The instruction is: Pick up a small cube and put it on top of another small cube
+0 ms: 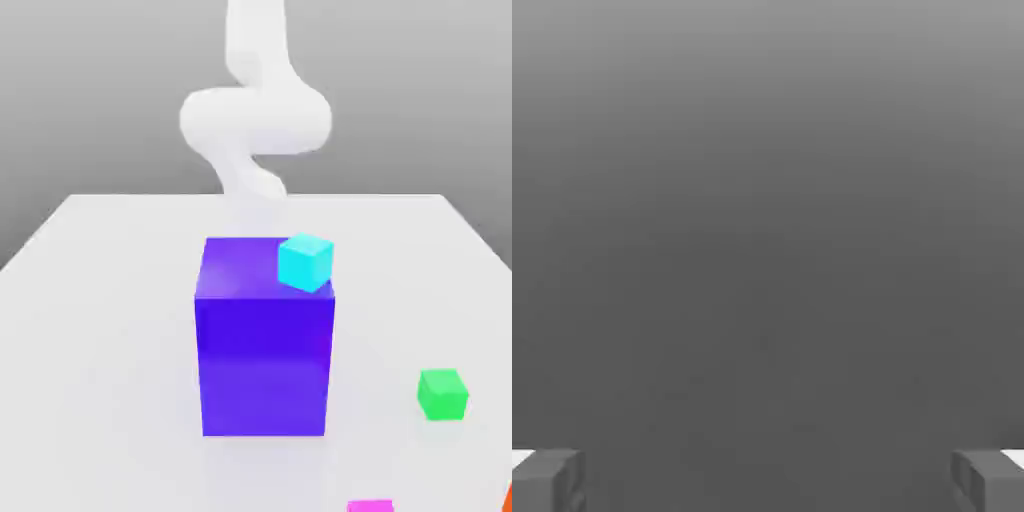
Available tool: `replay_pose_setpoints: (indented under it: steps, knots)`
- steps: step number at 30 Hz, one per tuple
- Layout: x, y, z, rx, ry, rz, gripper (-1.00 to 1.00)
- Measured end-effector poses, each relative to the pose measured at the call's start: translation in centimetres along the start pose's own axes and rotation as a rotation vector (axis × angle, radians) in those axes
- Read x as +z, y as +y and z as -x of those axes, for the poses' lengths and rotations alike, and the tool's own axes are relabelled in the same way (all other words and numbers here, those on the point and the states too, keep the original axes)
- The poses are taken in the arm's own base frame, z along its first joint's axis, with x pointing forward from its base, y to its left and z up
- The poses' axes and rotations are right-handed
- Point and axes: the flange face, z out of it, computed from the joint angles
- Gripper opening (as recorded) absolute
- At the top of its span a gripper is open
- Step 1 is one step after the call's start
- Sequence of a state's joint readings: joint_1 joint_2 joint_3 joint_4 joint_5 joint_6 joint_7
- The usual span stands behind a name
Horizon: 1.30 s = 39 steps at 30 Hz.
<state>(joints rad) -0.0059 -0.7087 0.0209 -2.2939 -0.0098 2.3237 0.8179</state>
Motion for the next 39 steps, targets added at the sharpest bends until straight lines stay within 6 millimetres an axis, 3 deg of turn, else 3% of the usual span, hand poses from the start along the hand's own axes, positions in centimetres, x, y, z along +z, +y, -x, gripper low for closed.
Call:
replay_pose_setpoints:
  steps: [9,17,25,30,34,35,39]
  knots:
    - [15.6,-1.8,2.9,-0.026,-0.139,0.172,0.0]
    - [28.7,-0.6,8.5,-0.052,-0.276,0.305,0.0]
    - [40.1,3.1,16.6,-0.069,-0.427,0.423,0.0]
    - [45.9,6.3,22.6,-0.074,-0.526,0.489,0.0]
    - [50.4,9.1,25.9,-0.074,-0.543,0.499,0.0]
    - [51.1,9.7,26.5,-0.074,-0.543,0.5,-1.0]
    - [51.1,9.7,26.5,-0.074,-0.543,0.499,-1.0]
